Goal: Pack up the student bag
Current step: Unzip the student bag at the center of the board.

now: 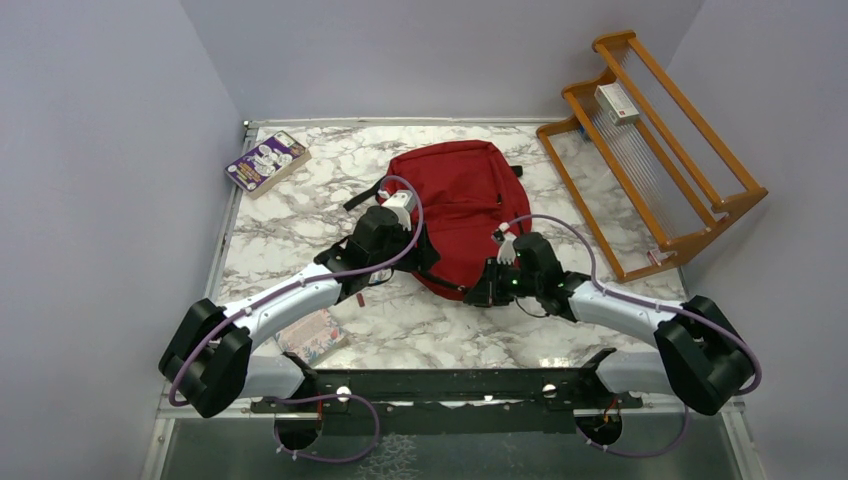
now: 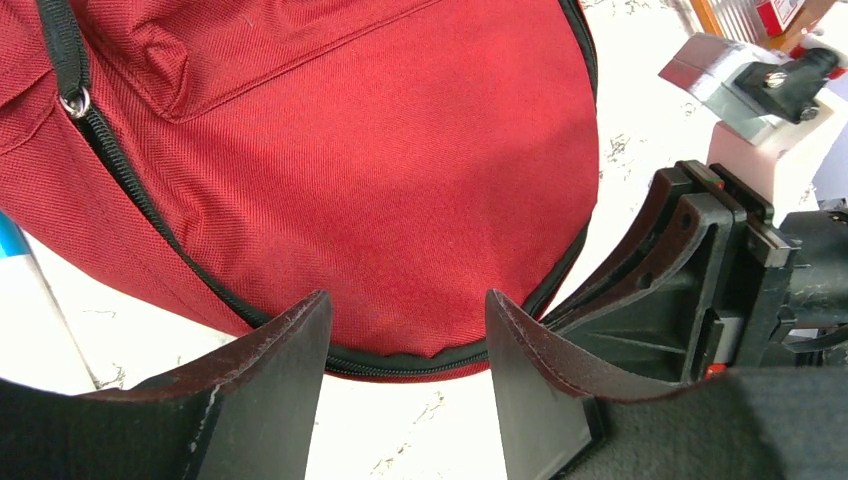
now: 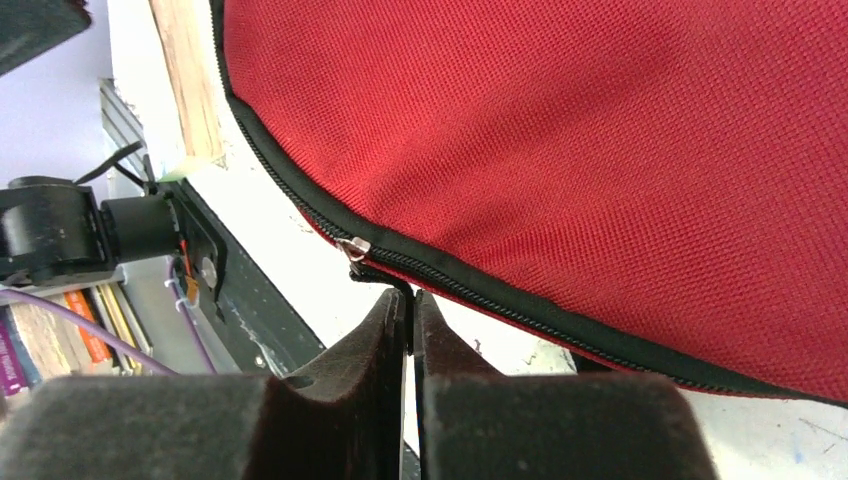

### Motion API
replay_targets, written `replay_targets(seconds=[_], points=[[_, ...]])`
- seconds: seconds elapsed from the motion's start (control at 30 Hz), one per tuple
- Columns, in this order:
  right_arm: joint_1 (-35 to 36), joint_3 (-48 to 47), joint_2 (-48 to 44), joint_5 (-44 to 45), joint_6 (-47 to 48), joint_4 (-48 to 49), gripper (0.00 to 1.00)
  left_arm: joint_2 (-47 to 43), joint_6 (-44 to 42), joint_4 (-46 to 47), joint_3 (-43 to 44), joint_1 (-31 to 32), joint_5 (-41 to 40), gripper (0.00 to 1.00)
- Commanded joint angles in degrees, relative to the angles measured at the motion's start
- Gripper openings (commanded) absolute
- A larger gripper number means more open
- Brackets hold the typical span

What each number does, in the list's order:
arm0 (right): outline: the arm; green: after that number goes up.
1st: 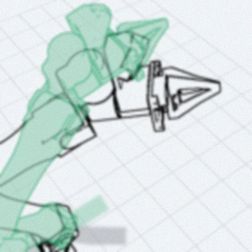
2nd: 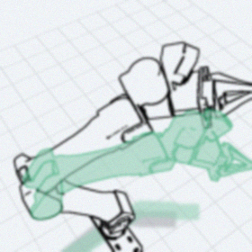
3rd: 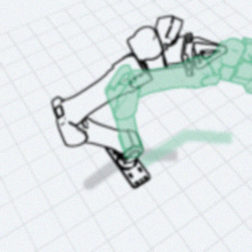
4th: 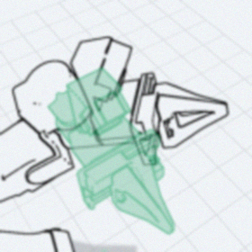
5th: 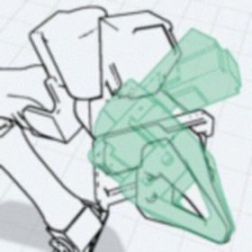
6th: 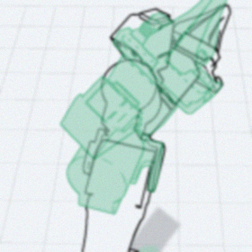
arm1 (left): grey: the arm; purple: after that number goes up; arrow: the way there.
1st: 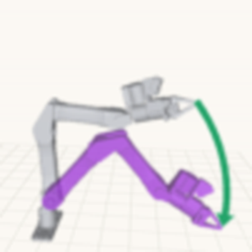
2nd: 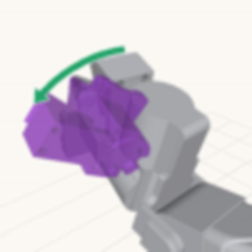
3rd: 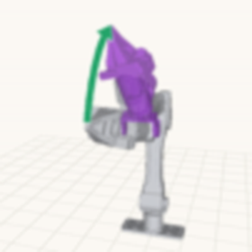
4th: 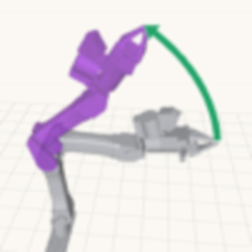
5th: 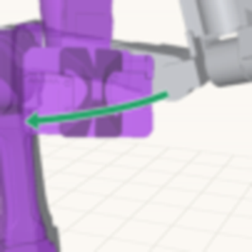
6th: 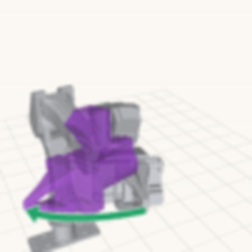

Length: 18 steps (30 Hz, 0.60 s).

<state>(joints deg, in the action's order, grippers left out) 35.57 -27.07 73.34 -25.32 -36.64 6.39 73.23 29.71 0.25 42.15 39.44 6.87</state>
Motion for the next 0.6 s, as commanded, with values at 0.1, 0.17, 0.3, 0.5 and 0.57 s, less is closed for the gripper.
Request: replay_targets(seconds=[0.1,0.17,0.3,0.5,0.57], points=[[0.25,-0.62,-5.55,0.84,-0.19,-3.01,0.01,-0.26,-4.47,-1.76,1.17,-0.67,1.97,0.60],[0.29,-1.35,-7.46,2.56,-0.03,-5.54,0.01,-0.67,-7.03,-1.54,1.79,-0.67,3.46,0.61],[0.27,-4.39,-9.04,6.11,1.20,-12.59,0.01,-1.16,-12.88,-0.48,3.01,-0.68,6.66,0.61],[0.21,-7.91,-9.21,9.96,2.58,-20.97,0.01,-1.16,-24.35,3.72,2.37,-0.68,8.04,0.66],[0.33,-8.20,-9.80,10.56,2.63,-22.19,0.01,-2.49,-28.85,6.31,0.49,-0.48,9.18,0.67]])
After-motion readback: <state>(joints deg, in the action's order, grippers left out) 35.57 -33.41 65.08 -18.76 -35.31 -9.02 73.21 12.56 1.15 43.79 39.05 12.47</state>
